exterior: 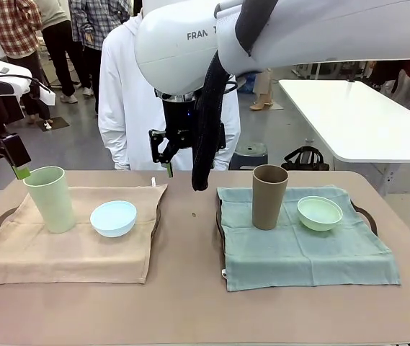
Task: Set up a tray with a mat and arrange the tableware.
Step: Place the Picnic Bowl and Reusable plastic cup back onto the Handle tray in front of the human's position.
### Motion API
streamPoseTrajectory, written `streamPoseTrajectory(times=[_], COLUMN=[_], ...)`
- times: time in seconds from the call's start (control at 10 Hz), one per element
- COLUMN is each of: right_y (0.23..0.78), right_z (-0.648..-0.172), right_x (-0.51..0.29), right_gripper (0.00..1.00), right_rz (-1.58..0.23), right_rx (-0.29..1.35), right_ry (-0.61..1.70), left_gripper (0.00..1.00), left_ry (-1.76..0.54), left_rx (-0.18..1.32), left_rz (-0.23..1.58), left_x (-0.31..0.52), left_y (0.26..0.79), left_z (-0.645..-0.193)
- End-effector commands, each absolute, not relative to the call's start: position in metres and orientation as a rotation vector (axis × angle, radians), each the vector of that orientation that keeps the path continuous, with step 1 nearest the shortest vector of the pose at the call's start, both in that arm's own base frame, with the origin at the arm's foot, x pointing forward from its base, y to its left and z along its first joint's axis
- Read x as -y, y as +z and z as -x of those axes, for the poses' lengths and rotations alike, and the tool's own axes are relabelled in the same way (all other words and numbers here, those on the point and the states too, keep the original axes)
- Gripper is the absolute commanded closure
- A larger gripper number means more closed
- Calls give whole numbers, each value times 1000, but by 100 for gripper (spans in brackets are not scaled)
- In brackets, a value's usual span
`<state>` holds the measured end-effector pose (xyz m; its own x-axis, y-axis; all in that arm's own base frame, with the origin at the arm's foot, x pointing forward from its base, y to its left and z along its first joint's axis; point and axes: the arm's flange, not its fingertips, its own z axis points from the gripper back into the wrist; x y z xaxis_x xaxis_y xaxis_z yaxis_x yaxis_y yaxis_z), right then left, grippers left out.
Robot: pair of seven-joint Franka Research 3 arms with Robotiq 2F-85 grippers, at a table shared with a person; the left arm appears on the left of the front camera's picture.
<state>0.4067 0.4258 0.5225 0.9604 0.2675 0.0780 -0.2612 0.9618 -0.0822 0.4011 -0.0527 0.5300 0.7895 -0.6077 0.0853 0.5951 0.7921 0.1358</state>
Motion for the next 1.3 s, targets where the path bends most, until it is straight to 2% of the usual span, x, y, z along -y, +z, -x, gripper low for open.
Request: streamPoseTrajectory(times=[0.0, 0.2, 0.4, 0.6, 0.9, 1.2], right_y=[522, 528, 537, 565, 588, 576], right_z=[-404, -408, -413, -394, -364, -364], right_x=[-424, -411, -350, -271, -173, -127], right_gripper=[5, 5, 5, 5, 5, 5], right_rz=[81, 69, 19, -63, -133, -156], right_rx=[89, 114, 127, 186, 196, 157], right_ry=[247, 238, 113, 4, -73, -92], left_gripper=[0, 0, 0, 0, 0, 0], left_ry=[-655, -649, -327, -246, -187, -196], left_rx=[131, 127, 136, 146, 115, 54], left_rz=[-120, -104, -124, -62, 84, 193], left_x=[52, 53, 61, 66, 44, 17], left_y=[529, 530, 521, 526, 536, 551], left_z=[-401, -401, -398, -393, -402, -406])
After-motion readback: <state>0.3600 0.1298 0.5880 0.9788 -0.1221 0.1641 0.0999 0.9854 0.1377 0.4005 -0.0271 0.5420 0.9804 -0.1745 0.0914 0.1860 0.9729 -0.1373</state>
